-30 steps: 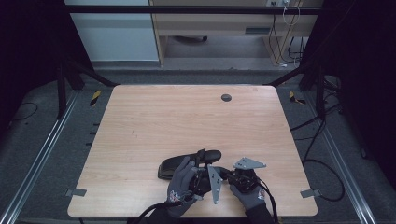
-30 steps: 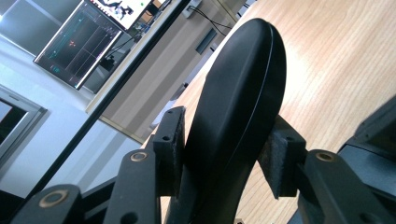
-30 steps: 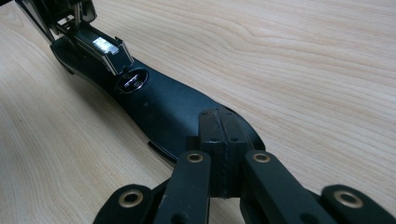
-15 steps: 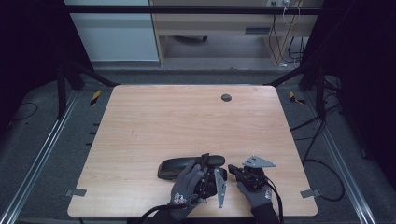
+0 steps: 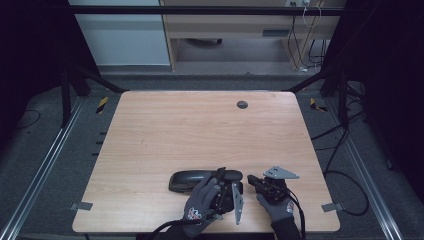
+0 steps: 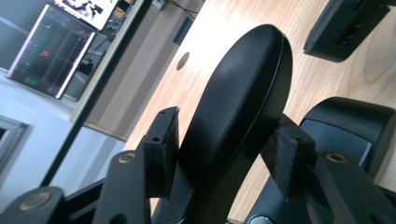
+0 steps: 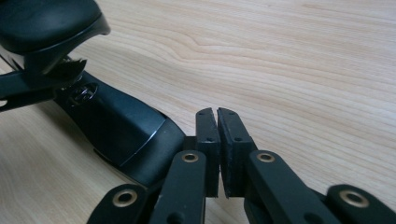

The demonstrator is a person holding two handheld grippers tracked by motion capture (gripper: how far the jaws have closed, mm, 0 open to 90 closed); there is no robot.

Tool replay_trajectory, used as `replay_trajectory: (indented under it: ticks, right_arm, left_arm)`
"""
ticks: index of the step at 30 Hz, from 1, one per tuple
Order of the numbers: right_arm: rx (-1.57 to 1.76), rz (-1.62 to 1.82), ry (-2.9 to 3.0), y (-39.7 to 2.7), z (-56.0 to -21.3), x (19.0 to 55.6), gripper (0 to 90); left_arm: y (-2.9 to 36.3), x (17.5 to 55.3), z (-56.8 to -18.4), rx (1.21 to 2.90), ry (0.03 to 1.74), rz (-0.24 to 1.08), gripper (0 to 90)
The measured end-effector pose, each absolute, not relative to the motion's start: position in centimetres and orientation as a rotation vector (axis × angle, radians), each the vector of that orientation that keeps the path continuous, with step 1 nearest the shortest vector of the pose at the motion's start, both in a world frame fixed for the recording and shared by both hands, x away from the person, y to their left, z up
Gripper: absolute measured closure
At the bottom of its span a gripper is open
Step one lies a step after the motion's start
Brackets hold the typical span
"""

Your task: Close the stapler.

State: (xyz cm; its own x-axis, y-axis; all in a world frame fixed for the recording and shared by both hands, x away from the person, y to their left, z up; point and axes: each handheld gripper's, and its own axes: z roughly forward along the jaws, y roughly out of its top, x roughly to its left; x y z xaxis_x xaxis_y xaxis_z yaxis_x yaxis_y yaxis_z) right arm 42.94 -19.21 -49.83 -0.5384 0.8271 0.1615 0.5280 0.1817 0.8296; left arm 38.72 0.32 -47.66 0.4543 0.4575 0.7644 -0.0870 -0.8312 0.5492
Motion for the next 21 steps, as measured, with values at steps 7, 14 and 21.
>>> replay_trajectory:
  ticks: [7,14,21]
  right_arm:
    - [1.293,1.281,2.12,-19.7,-49.9,43.0,82.5]
    - [1.299,1.274,2.102,-20.0,-50.0,43.0,78.1]
    - [1.299,1.275,2.095,-20.4,-50.0,43.0,76.8]
  left_arm:
    - [0.5,38.2,-47.1,2.187,0.252,1.264,36.7]
    - [1.2,37.8,-46.1,2.159,0.259,1.154,33.2]
    - [2.7,37.3,-44.6,2.123,0.291,1.052,32.6]
